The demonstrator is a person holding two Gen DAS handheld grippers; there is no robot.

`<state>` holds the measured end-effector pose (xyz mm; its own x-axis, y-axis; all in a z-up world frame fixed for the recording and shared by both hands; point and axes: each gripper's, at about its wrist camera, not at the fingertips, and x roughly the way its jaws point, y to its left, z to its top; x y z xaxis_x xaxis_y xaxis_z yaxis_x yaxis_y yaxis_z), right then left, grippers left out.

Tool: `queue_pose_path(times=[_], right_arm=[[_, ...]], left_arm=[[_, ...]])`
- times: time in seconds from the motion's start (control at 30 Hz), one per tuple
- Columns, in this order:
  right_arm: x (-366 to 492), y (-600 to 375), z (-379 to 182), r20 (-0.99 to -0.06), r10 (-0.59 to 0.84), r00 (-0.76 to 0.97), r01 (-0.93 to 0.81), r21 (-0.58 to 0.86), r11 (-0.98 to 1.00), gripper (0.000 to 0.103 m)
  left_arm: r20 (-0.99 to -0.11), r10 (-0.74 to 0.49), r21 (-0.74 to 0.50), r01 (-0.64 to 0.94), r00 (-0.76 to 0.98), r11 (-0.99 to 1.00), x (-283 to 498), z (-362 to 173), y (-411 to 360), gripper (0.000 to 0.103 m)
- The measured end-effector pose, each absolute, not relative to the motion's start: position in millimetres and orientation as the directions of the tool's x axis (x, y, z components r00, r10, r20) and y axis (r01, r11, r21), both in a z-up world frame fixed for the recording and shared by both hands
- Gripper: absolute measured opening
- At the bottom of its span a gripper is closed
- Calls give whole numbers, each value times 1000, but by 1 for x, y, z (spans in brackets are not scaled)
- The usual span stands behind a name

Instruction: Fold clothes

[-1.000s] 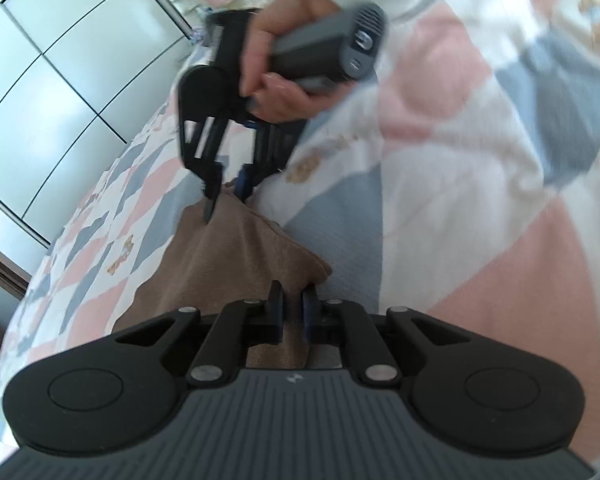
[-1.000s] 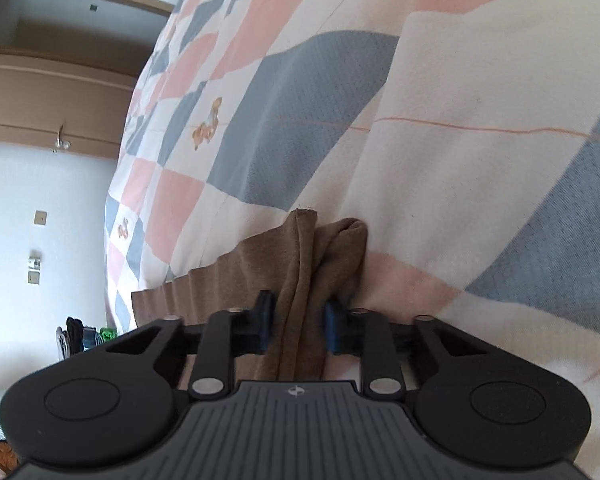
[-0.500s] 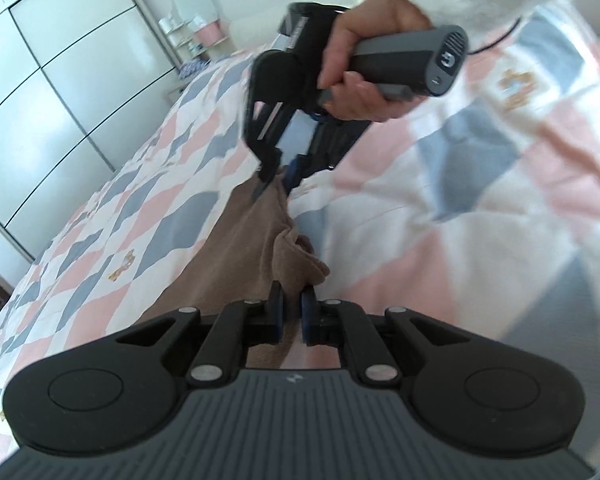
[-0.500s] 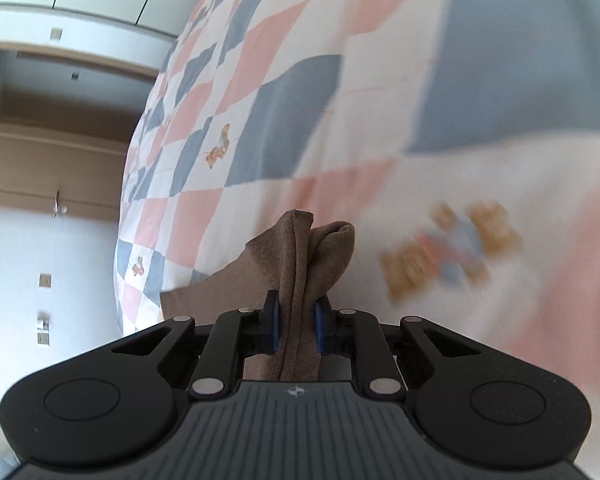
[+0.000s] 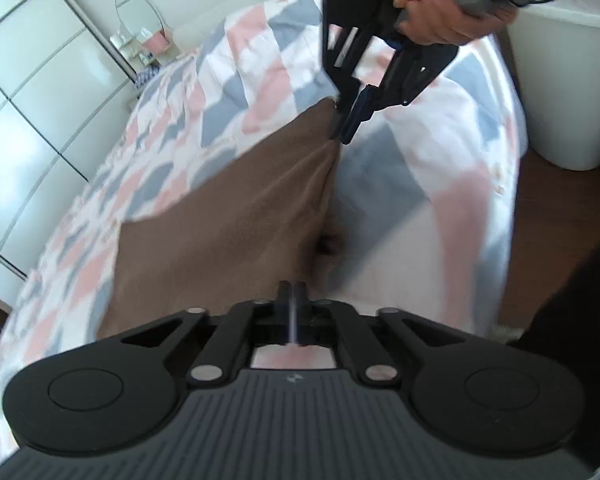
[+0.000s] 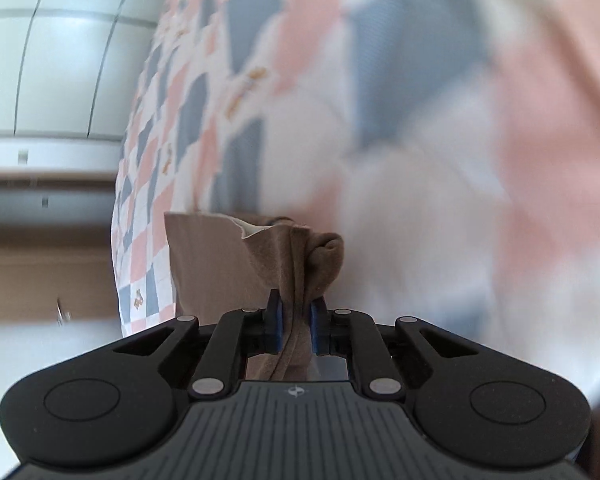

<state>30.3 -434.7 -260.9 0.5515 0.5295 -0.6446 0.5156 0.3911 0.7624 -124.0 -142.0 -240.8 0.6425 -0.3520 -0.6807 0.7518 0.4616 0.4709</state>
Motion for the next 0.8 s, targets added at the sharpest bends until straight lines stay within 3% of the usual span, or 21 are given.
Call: queue_pose_path(times=[0.1,0.23,0.33,0.43,0.47,0.53,0.6,0.7,0.8], right_arm=[[-4,-422,-272,-662,529,531,551,744,378,2],[-3,-424,-281,-726,553,408,500,685,530,10],[20,-420,-249,-811,485,328,192,559,806,21],[43,-407,-217,-872,352,341,-279,264,923,26],[49,-401,-210,-874,311,373,-431,134,892,28],[47,-391,-202,-844,273,462,-684,-144,715,41],[34,-384,-209,-788,301,537,-813,-388,435,54],[6,-393,-236,-741,394,544,-821,-567,67,59],[-10,-410,-270,-676,470,567,-713,-689,-132,66]], left_arm=[[-692,-297,509,737,658,445,-144,-258,-143,7],[-674,-216,529,666,706,526,-147,-261,-155,9],[-657,-141,557,603,741,571,-141,-261,-171,23],[-647,-93,578,566,757,588,-138,-262,-193,28],[-644,-78,588,558,761,586,-139,-263,-201,31],[-636,-33,626,541,771,562,-142,-270,-217,40],[-623,18,676,527,782,515,-146,-283,-229,41],[-588,72,754,513,806,409,-147,-305,-238,44],[-558,96,803,507,824,314,-144,-323,-236,48]])
